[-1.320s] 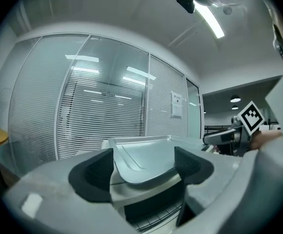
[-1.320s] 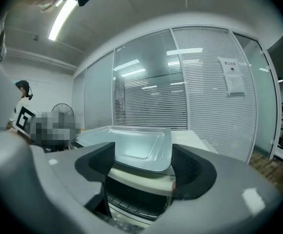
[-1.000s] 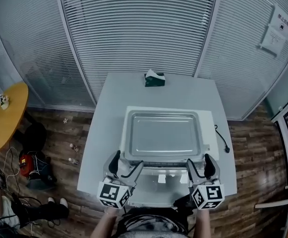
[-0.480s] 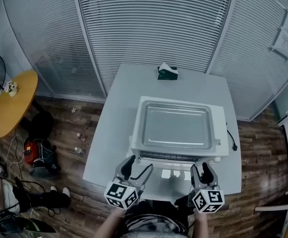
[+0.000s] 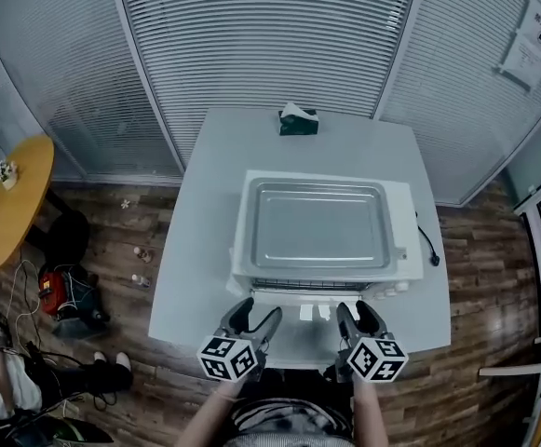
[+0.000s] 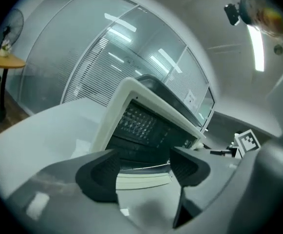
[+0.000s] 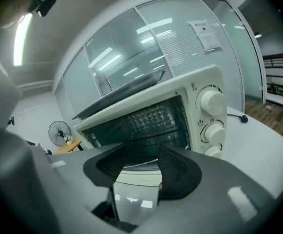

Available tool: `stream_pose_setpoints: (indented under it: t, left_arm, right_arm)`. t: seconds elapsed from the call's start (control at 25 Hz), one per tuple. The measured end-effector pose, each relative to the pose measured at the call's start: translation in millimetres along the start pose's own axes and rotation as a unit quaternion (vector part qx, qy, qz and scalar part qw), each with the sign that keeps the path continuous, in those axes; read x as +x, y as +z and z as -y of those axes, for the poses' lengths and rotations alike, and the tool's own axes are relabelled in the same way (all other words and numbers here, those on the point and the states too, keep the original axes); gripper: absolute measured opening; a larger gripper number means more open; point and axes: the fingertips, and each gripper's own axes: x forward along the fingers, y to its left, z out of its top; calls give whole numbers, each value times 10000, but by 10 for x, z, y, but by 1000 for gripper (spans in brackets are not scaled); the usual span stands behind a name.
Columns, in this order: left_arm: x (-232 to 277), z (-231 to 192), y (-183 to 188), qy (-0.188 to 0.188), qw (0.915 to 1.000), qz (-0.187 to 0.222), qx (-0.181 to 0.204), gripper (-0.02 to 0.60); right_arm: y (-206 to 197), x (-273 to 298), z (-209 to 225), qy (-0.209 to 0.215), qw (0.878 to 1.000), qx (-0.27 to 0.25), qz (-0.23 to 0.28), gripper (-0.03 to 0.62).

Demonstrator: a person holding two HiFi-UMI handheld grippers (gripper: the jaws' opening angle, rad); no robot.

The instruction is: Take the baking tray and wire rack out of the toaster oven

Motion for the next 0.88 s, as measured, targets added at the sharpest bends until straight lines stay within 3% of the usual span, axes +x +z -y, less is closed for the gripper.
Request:
stream_pose_setpoints:
  t: [0.12, 0.2, 0.56, 0.68, 0.8, 0.88]
  left_arm:
    - [137, -132, -213, -105, 9960, -123, -874, 334]
    - [238, -157, -325, -232, 9921, -207, -1218, 334]
    - [544, -353, -670, -193, 9672, -339, -2511, 334]
    - [673, -404, -676, -273, 9525, -147, -3028, 334]
    - [824, -433, -689, -439, 9262, -15, -3744, 331]
    - [913, -473, -662, -535, 9132, 196, -4034, 250]
  right_arm:
    - [-185, 126, 120, 70, 9960, 843, -302, 210]
    - [-265, 217, 188, 145, 9910, 1233, -508, 218]
    - [-476, 570, 385, 113, 9789, 1747, -1054, 230]
    - [-562, 690, 483, 131, 9670, 2267, -1152, 230]
    - [-585, 815, 528, 214, 9610, 2492, -1179, 230]
    - [-557, 900, 546, 274, 9589, 2576, -1158, 230]
